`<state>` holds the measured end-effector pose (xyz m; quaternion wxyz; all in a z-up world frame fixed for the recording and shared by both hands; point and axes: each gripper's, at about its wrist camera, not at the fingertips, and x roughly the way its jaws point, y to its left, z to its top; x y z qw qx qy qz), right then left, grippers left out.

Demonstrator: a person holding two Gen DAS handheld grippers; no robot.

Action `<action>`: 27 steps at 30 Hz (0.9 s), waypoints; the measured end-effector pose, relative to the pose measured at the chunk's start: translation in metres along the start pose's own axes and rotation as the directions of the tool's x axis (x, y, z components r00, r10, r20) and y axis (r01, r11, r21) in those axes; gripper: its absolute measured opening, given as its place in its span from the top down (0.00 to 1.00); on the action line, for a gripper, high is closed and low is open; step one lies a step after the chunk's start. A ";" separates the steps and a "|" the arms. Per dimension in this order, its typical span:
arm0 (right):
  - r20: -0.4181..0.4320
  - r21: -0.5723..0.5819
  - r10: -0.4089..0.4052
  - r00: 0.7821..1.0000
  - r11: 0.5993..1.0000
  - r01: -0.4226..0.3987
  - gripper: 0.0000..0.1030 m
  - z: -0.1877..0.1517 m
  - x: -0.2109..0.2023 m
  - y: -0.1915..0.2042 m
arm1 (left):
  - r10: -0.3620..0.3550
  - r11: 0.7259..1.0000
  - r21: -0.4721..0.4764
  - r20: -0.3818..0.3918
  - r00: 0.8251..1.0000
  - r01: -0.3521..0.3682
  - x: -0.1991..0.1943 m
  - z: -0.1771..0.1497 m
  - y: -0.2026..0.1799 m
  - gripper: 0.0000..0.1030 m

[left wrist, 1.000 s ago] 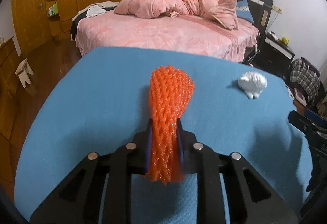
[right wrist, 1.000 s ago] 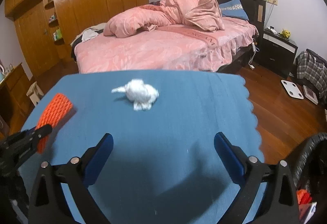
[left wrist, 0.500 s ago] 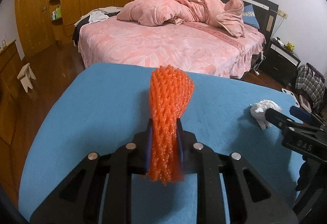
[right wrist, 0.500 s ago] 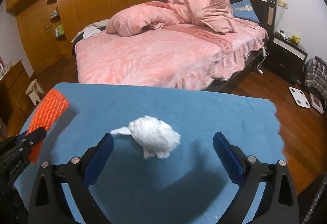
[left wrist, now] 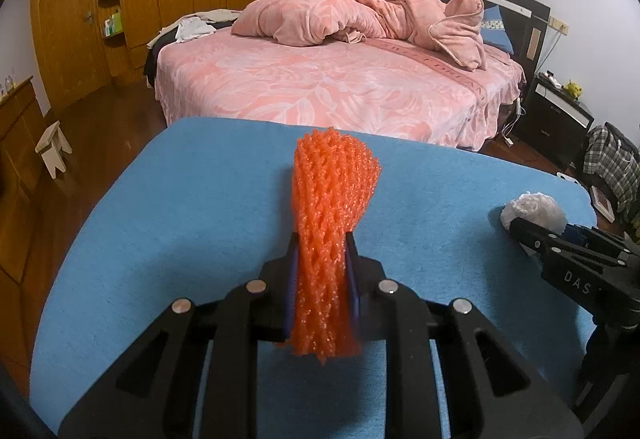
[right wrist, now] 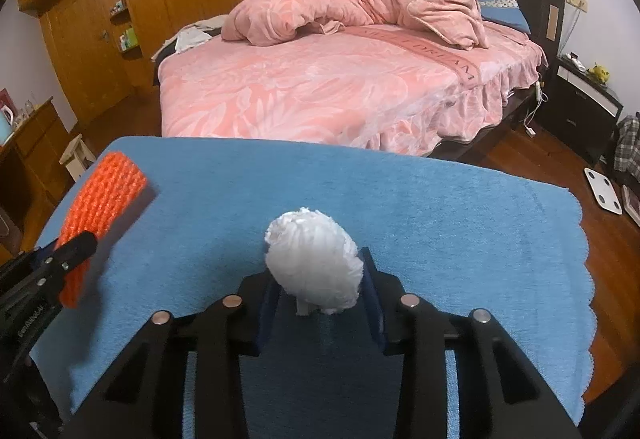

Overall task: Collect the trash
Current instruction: 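Grasp the last white tissue ball with the right gripper, then carry the orange mesh pad and tissue ball over the bin with both grippers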

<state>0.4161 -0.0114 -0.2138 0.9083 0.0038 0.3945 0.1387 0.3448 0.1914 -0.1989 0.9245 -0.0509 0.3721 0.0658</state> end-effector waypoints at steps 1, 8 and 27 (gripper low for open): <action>0.002 0.002 0.002 1.000 1.000 -0.002 0.64 0.000 0.000 0.000 | 0.000 1.000 -0.002 -0.001 1.000 0.000 0.000 0.000 0.000 0.81; 0.049 0.021 0.041 0.998 0.999 -0.042 0.64 -0.002 -0.024 -0.004 | -0.017 1.000 -0.008 0.042 0.999 0.018 -0.020 0.005 -0.003 0.81; 0.181 0.080 0.033 0.983 0.996 -0.048 0.64 -0.040 -0.171 -0.048 | -0.109 0.993 0.052 0.142 0.984 0.102 -0.143 -0.010 -0.070 0.81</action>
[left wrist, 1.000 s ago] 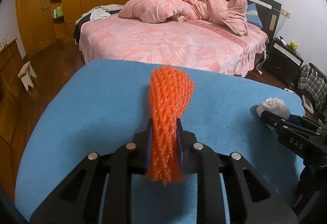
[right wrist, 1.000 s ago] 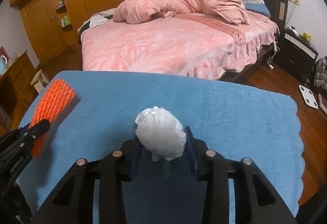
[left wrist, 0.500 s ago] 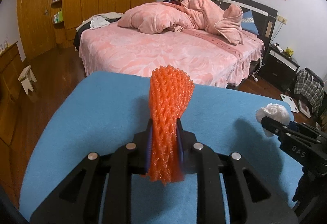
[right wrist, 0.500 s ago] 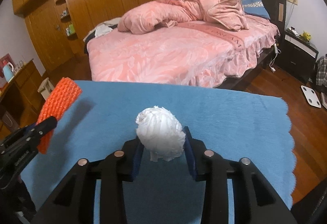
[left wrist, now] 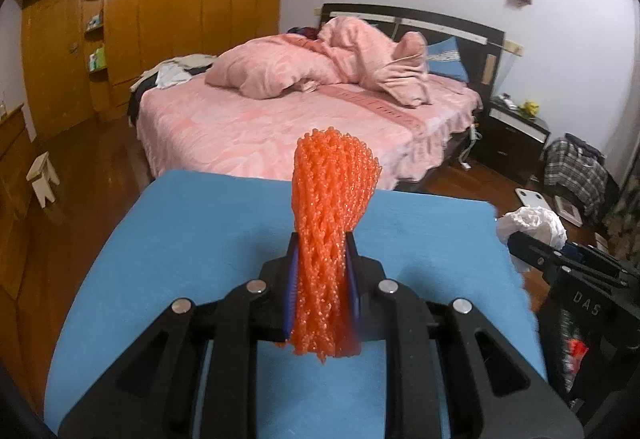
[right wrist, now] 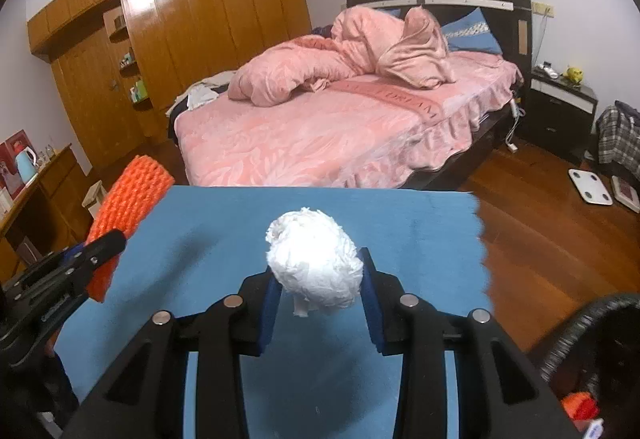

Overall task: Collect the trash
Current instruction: 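Carry the orange mesh pad and tissue ball over the bin with both grippers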

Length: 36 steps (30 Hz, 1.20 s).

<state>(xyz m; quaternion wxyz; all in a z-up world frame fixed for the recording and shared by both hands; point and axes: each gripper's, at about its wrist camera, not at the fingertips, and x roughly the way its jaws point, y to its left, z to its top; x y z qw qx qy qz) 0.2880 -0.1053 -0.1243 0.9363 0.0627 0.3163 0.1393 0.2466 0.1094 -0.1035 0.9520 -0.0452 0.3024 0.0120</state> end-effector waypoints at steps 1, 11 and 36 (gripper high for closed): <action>0.005 0.002 -0.002 1.000 1.000 0.002 0.64 -0.003 -0.010 -0.003 | -0.012 1.000 0.002 0.002 1.000 0.012 -0.006 -0.002 -0.006 0.81; 0.065 0.003 -0.030 0.997 1.000 0.030 0.64 -0.025 -0.103 -0.026 | -0.106 0.994 0.035 0.019 0.994 0.105 -0.061 -0.021 -0.063 0.81; 0.177 0.095 -0.187 0.966 0.980 0.173 0.64 -0.077 -0.256 -0.099 | -0.315 0.929 0.216 0.038 0.948 0.300 -0.159 -0.066 -0.180 0.81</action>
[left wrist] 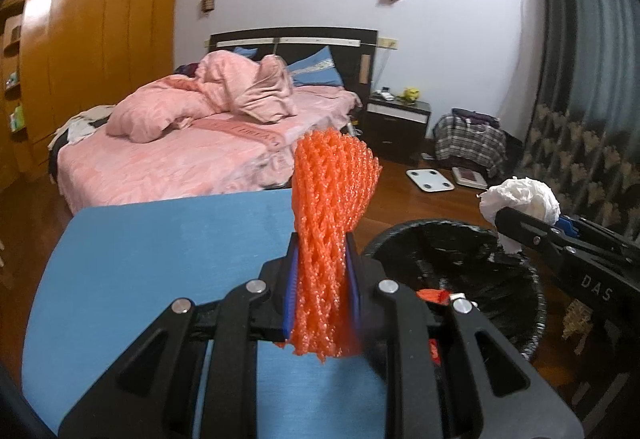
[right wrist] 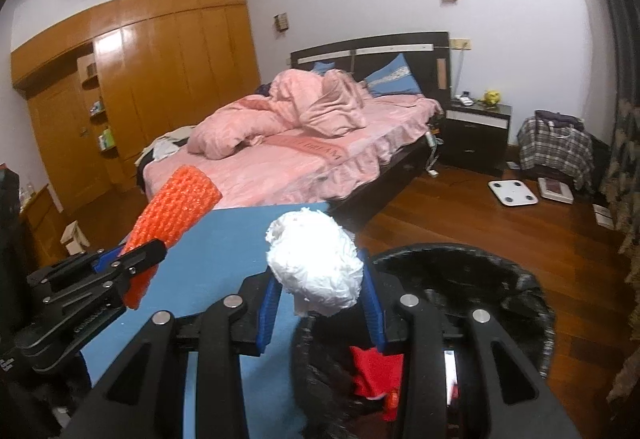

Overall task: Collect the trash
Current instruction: 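Carry the orange mesh pad and tissue ball over the bin with both grippers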

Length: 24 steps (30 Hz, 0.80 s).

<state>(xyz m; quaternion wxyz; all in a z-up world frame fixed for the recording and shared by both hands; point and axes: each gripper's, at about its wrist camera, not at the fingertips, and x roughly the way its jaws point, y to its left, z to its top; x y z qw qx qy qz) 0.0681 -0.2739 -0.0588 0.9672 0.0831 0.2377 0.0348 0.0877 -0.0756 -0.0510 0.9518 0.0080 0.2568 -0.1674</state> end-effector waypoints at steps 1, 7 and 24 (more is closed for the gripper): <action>0.002 0.003 -0.010 1.000 1.000 0.010 0.64 0.000 -0.003 -0.004 | -0.010 1.000 0.005 0.001 1.000 0.010 0.000 0.001 -0.005 0.81; 0.010 0.014 -0.069 0.998 0.998 0.069 0.64 -0.003 -0.021 -0.024 | -0.067 0.997 0.050 0.005 0.998 0.067 0.001 0.003 -0.035 0.81; 0.018 0.067 -0.171 0.985 0.983 0.170 0.64 -0.006 -0.046 -0.076 | -0.194 0.973 0.129 0.000 0.981 0.192 0.020 0.012 -0.088 0.81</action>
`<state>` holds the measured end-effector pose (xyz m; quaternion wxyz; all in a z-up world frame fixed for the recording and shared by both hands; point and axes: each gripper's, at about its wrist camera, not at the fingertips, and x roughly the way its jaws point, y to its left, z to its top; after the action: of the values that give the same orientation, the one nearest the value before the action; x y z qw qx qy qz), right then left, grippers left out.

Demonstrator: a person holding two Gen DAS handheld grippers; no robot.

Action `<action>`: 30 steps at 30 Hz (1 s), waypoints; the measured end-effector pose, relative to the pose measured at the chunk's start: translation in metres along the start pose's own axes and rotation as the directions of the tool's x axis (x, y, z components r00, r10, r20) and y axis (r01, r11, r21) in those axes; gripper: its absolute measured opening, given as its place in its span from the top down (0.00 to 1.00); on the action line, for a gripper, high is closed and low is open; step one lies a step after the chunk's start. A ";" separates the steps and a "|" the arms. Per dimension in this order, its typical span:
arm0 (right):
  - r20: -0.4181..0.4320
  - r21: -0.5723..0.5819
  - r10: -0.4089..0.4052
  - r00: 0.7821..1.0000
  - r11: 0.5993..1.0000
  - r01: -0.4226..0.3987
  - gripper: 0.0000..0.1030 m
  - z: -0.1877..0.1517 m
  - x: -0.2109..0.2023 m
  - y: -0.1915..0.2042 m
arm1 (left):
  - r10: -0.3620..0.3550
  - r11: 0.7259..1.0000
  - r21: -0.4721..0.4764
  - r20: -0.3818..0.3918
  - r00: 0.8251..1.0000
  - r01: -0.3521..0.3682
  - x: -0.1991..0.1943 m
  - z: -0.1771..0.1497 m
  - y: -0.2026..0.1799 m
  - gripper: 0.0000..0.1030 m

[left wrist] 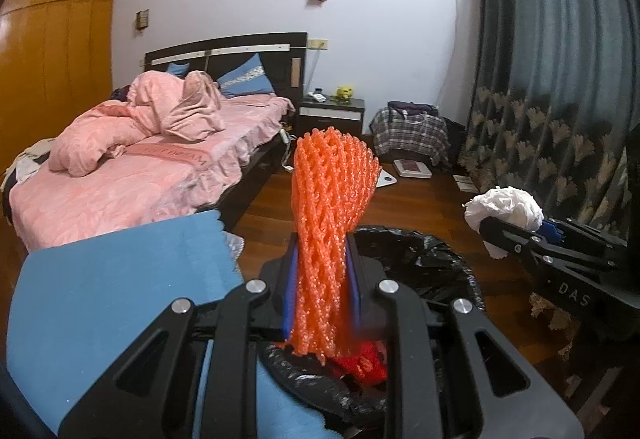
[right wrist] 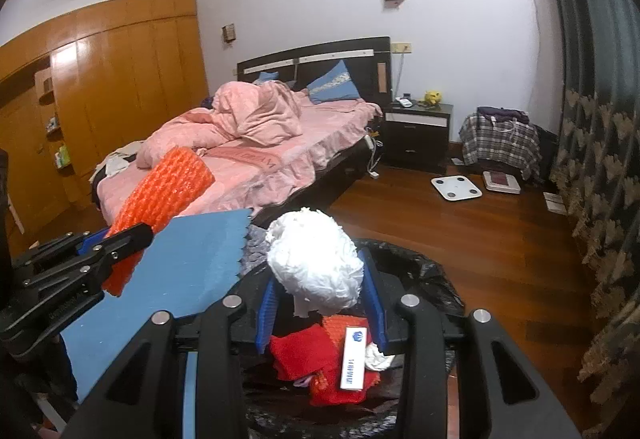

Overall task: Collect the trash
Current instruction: 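Carry the orange mesh pad and tissue ball over the bin with both grippers, then open the right gripper over the bin while the left gripper releases the mesh pad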

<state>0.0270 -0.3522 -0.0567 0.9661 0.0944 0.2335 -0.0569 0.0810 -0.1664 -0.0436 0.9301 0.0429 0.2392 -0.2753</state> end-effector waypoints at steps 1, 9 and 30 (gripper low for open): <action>0.000 0.003 -0.007 1.000 1.000 0.007 0.64 0.000 0.000 -0.003 | -0.005 1.000 0.004 0.001 1.000 0.005 0.001 0.001 -0.002 0.81; -0.008 0.012 -0.059 0.998 0.998 0.059 0.64 -0.004 0.001 -0.022 | -0.057 0.998 0.033 -0.006 0.998 0.057 0.015 -0.001 -0.022 0.81; -0.118 0.032 -0.084 0.989 0.996 0.088 0.64 -0.024 0.062 -0.056 | -0.118 0.991 0.041 -0.133 0.984 0.125 0.106 -0.034 -0.033 0.81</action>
<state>0.0626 -0.4062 -0.1154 0.9455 0.1054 0.2922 -0.0973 0.1267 -0.2389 -0.1216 0.8927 0.0689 0.2946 -0.3339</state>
